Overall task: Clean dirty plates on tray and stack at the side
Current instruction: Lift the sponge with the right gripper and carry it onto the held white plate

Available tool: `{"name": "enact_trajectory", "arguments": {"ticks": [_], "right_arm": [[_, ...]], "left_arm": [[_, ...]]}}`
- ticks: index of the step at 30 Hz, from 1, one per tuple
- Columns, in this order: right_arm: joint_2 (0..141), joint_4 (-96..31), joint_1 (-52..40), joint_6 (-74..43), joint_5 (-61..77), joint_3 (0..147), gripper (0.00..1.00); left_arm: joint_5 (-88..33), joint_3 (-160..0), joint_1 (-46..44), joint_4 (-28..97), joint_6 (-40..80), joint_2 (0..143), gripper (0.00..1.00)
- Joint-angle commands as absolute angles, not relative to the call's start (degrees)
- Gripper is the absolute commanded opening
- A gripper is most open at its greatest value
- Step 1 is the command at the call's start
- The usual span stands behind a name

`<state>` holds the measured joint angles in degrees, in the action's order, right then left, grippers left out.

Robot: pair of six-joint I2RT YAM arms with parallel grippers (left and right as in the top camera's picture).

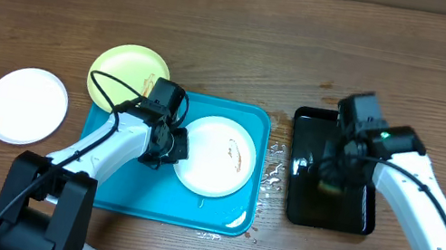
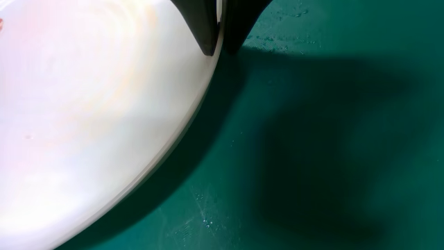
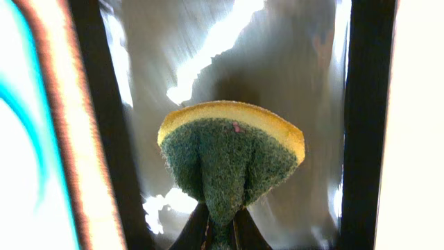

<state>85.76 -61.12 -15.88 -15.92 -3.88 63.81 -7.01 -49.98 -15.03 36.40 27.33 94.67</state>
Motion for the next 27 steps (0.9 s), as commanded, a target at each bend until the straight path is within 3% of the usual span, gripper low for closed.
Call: {"name": "enact_trajectory", "arguments": {"ticks": [1,6,11,17,22,27], "right_arm": [[85.21,-60.97,-16.12,-15.14,-4.51,66.35,0.04],[85.23,-62.81,-16.56,-15.62,4.43,66.50,0.04],[85.23,-59.13,-17.63,-14.74,9.63,66.50,0.04],[85.25,-49.54,-20.91,-11.90,25.08,66.39,0.04],[85.60,-43.42,-28.23,-11.90,20.82,65.54,0.04],[87.13,-39.99,-36.56,-11.92,4.45,63.68,0.04]], "left_arm": [[-4.10,-49.76,-15.42,36.80,28.32,95.46,0.04],[-4.08,-49.76,-15.42,36.77,28.32,95.46,0.04],[-5.08,-49.76,-15.42,36.07,28.32,95.46,0.04],[-6.00,-49.76,-15.46,35.75,28.32,95.46,0.04],[-6.02,-49.76,-15.46,35.51,28.34,95.46,0.04],[-6.00,-49.76,-15.46,35.53,28.32,95.46,0.04]]}}
